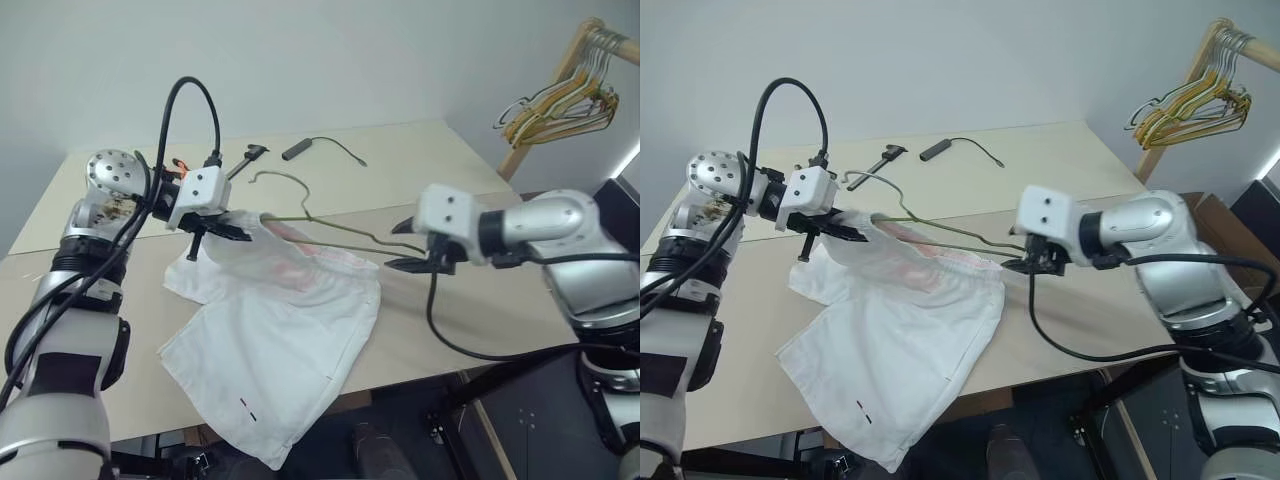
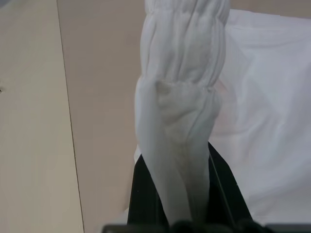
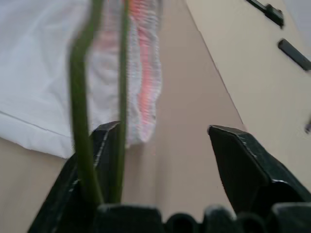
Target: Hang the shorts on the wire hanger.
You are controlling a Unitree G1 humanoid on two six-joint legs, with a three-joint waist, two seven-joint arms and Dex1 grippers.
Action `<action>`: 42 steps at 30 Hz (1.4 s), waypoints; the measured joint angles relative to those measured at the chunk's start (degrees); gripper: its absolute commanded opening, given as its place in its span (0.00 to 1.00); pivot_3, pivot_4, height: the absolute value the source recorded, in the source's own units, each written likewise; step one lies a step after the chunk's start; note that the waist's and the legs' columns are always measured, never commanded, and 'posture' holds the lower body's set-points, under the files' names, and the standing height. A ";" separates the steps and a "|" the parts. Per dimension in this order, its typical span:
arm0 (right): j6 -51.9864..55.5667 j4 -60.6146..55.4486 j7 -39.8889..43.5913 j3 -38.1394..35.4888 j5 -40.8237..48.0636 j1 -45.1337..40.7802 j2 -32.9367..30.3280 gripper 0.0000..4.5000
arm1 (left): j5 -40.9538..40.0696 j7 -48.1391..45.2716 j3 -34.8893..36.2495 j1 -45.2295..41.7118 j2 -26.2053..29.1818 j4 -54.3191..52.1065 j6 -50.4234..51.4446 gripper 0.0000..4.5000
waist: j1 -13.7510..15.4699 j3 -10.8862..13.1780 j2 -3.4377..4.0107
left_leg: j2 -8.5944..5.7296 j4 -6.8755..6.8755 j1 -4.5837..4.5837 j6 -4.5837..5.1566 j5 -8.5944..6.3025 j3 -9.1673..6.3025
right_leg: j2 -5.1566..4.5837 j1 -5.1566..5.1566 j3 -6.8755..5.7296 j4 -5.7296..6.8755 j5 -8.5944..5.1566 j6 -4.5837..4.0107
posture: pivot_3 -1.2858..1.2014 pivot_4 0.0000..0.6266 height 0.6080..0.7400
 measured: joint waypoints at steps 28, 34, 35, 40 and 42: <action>-2.43 15.51 -21.01 -5.69 8.77 15.44 32.32 0.80 | 0.44 1.67 8.25 5.66 -1.02 -6.70 8.43 0.00 | 0.21 -0.08 0.02 | -0.04 -0.01 0.10 0.04 -0.02 -0.10 | -0.02 0.08 0.00 0.08 0.03 -0.01 | 0.50 0.06 1.00; -1.77 17.14 -19.47 -4.40 10.09 15.18 31.76 0.33 | 0.45 1.75 8.42 5.67 -1.00 -7.67 8.82 0.00 | 0.15 -0.09 0.02 | -0.05 -0.01 0.15 0.04 -0.02 -0.10 | -0.01 0.11 -0.01 0.14 0.04 -0.02 | 0.50 0.07 1.00; -1.70 17.14 -18.97 -4.67 10.67 15.33 31.09 0.26 | 0.45 1.78 8.49 5.69 -0.99 -7.69 8.91 0.00 | 0.14 -0.09 0.02 | -0.04 -0.01 0.15 0.04 -0.02 -0.10 | -0.01 0.10 -0.01 0.14 0.04 -0.02 | 0.50 0.07 1.00; -1.69 17.02 -17.98 -6.35 12.73 16.59 28.81 0.00 | -0.06 1.55 9.37 8.03 -0.65 -9.59 11.95 0.00 | -0.08 -0.09 0.02 | -0.04 -0.01 0.14 0.04 -0.02 -0.09 | 0.00 0.09 0.01 0.14 0.04 -0.02 | 0.50 0.08 1.00; -1.70 16.71 -18.10 -7.58 13.69 16.73 27.26 0.00 | -0.94 1.18 9.66 10.67 0.17 -11.43 14.25 0.00 | -0.20 -0.09 0.02 | -0.04 -0.01 0.16 0.04 -0.02 -0.09 | 0.00 0.09 0.03 0.15 0.04 -0.02 | 0.50 0.08 1.00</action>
